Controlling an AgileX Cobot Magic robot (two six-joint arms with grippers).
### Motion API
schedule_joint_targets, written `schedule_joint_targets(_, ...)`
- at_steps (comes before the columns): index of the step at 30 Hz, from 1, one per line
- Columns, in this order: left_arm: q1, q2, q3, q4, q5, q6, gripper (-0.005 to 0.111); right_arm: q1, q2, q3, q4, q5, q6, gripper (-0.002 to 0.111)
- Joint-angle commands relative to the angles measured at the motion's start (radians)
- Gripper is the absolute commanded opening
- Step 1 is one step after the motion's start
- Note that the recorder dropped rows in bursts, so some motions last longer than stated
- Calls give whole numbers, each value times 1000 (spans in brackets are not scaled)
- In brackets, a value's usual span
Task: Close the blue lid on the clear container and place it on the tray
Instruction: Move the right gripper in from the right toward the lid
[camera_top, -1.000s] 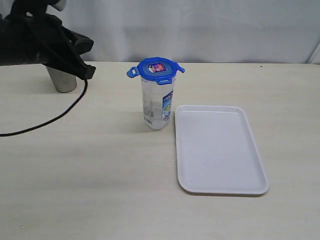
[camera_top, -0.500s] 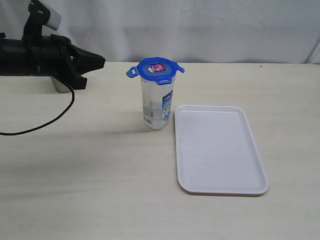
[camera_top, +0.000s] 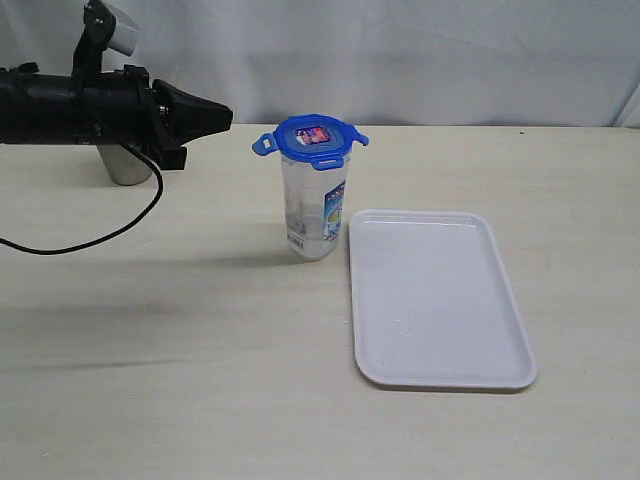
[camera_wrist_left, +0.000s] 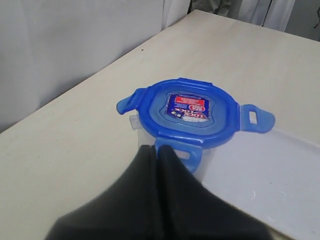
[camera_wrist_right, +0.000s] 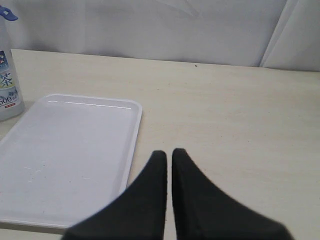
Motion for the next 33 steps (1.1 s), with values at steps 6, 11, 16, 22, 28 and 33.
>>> schedule_joint_targets(6,2,12,-9,16,40,32,0,1,-5,1,165,-326,30,4)
schedule_joint_targets(11,2,59,-19,-10,34,32,0,1,-5,1,464,-456,102,4)
schedule_joint_targets(16,2,93,-33,-15,45,32,0,1,98,-95,393,-404,102,4)
schedule_joint_targets(22,2,93,-33,-25,58,32,0,88,408,-231,363,-415,96,4)
schedule_joint_targets(28,2,96,-33,-32,38,32,0,357,776,-333,230,-494,85,4)
schedule_joint_targets(33,2,99,-33,-32,17,32,0,468,1034,-390,219,-614,67,4)
